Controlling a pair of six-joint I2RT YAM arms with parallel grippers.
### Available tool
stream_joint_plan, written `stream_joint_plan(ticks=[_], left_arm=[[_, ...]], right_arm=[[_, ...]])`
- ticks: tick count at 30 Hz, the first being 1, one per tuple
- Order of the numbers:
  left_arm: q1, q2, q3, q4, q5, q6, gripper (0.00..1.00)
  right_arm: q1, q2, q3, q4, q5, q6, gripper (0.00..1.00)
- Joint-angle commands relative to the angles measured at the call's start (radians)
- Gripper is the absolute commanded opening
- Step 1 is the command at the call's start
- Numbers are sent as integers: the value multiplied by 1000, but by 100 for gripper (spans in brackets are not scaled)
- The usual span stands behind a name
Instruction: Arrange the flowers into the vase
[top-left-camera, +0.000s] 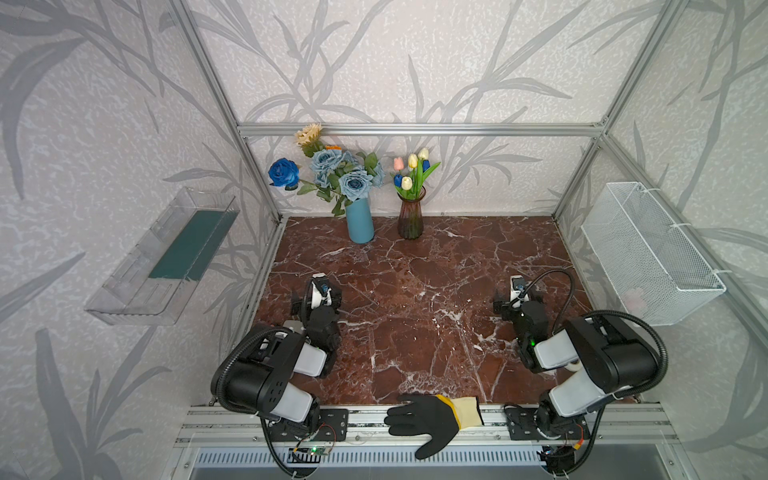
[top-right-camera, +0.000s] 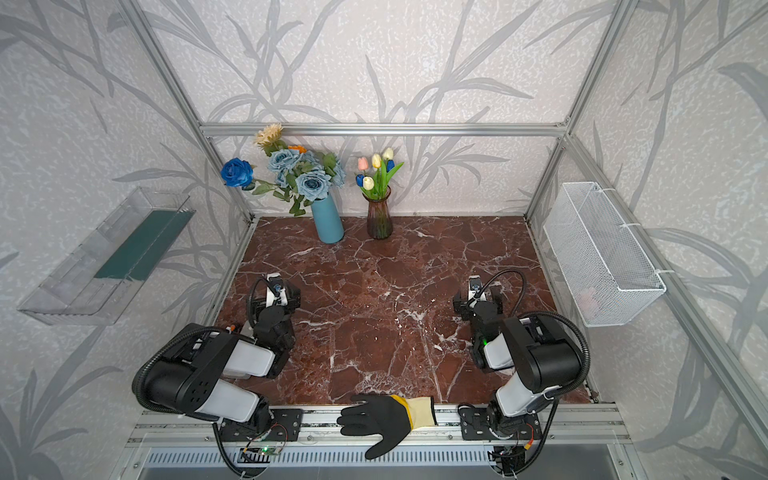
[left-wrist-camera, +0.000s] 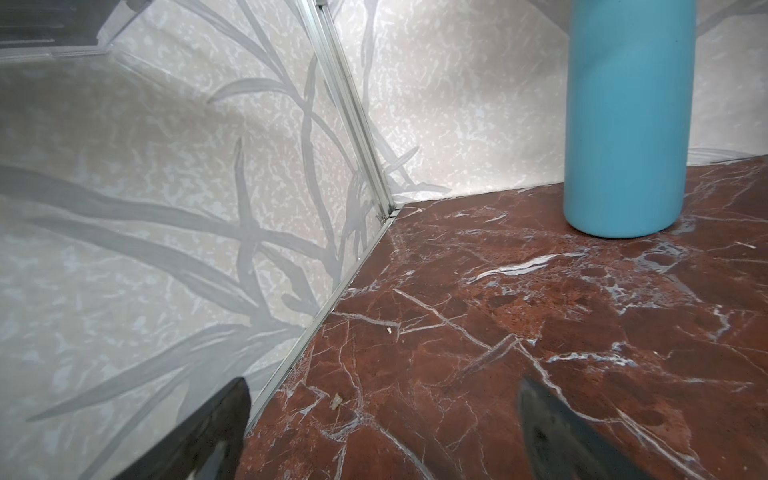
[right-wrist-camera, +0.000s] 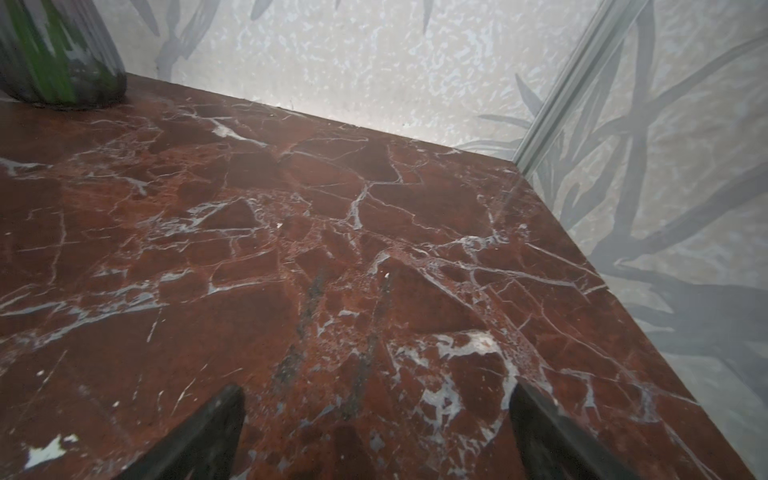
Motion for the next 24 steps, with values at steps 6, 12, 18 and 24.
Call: stream_joint_plan(ticks=[6,12,18,24], left_arm=[[17,76,22,30,184,-105,99],[123,120,43,20,279,-204,99],[161,114,137,-160,270,-246,99],[180,97,177,-267,268,-274,99]], right_arm=[[-8,14,57,53,-51,4,100],[-111,-45,210,-317,-266,72,99],[-110,-38,207,-301,-282,61,99],[-110,-39,207,-302,-282,61,99]])
